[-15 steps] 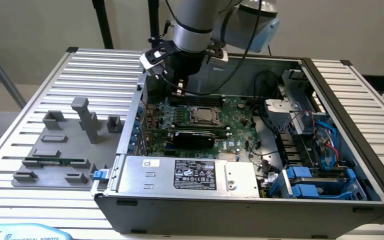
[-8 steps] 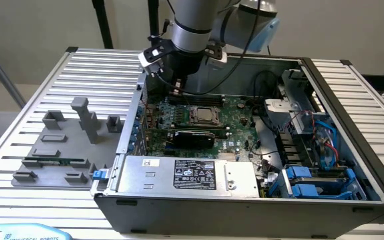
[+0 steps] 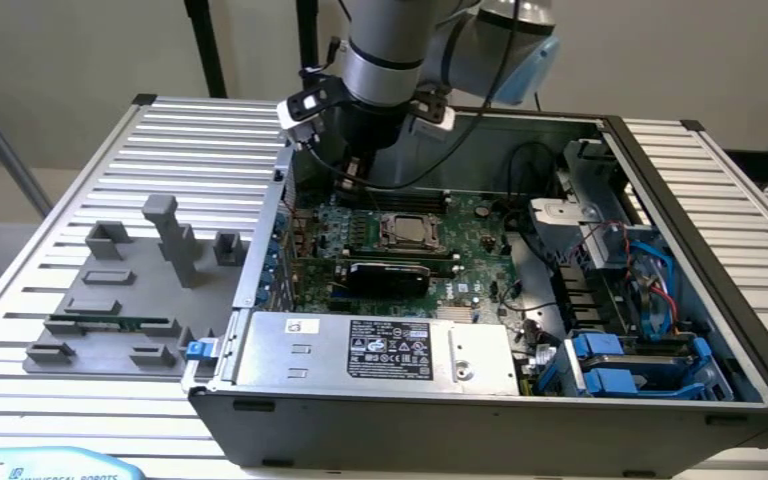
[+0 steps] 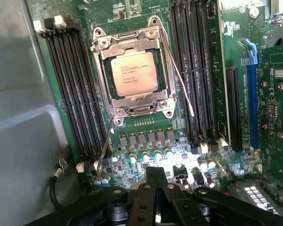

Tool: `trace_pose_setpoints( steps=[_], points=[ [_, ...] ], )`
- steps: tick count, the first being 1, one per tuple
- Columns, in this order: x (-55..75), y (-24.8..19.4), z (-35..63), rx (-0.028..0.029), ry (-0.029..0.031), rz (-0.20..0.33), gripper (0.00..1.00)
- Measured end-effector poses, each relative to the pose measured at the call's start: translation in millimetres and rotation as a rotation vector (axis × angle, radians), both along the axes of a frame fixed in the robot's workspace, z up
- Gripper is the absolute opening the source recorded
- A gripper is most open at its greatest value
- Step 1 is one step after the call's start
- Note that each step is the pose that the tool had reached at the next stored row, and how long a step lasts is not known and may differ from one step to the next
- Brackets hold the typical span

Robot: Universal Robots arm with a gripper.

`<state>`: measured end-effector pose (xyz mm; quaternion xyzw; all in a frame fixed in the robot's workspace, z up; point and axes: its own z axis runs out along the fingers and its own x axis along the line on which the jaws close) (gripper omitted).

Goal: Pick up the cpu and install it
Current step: 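Close the cpu cover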

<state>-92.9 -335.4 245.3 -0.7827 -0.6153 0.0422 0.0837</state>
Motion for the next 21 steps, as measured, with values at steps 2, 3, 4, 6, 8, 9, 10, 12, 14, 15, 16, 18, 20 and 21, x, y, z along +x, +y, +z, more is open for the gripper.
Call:
trace_pose_setpoints(
  steps=[2, 3, 4, 6, 8, 9, 10, 12, 14, 15, 16, 18, 20, 21],
  points=[
    [0.0, 0.0, 0.0, 0.0024, 0.0, -0.029, 0.11],
    [0.0, 0.0, 0.0, 0.0037, 0.0, -0.043, 0.11],
    [0.0, 0.0, 0.0, 0.005, 0.0, -0.056, 0.11],
    [0.0, 0.0, 0.0, 0.0074, 0.0, -0.084, 0.11],
    [0.0, 0.0, 0.0, 0.0101, 0.0, -0.112, 0.11],
    [0.0, 0.0, 0.0, 0.012, 0.0, -0.125, 0.11],
    [0.0, 0.0, 0.0, 0.0145, 0.0, -0.138, 0.11],
    [-0.1, 0.0, 0.0, 0.0212, 0.0004, -0.161, 0.11],
    [-0.3, 0.0, 0.0, 0.0295, 0.0009, -0.182, 0.11],
    [-0.3, 0.0, 0.1, 0.0338, 0.0011, -0.192, 0.11],
    [-0.4, 0.0, 0.1, 0.0384, 0.0013, -0.202, 0.11],
    [-0.6, 0.0, 0.2, 0.0482, 0.0021, -0.22, 0.11],
    [-0.8, 0.0, 0.4, 0.0603, 0.0029, -0.239, 0.11],
    [-1.0, 0.0, 0.6, 0.0665, 0.0035, -0.247, 0.11]
  ],
)
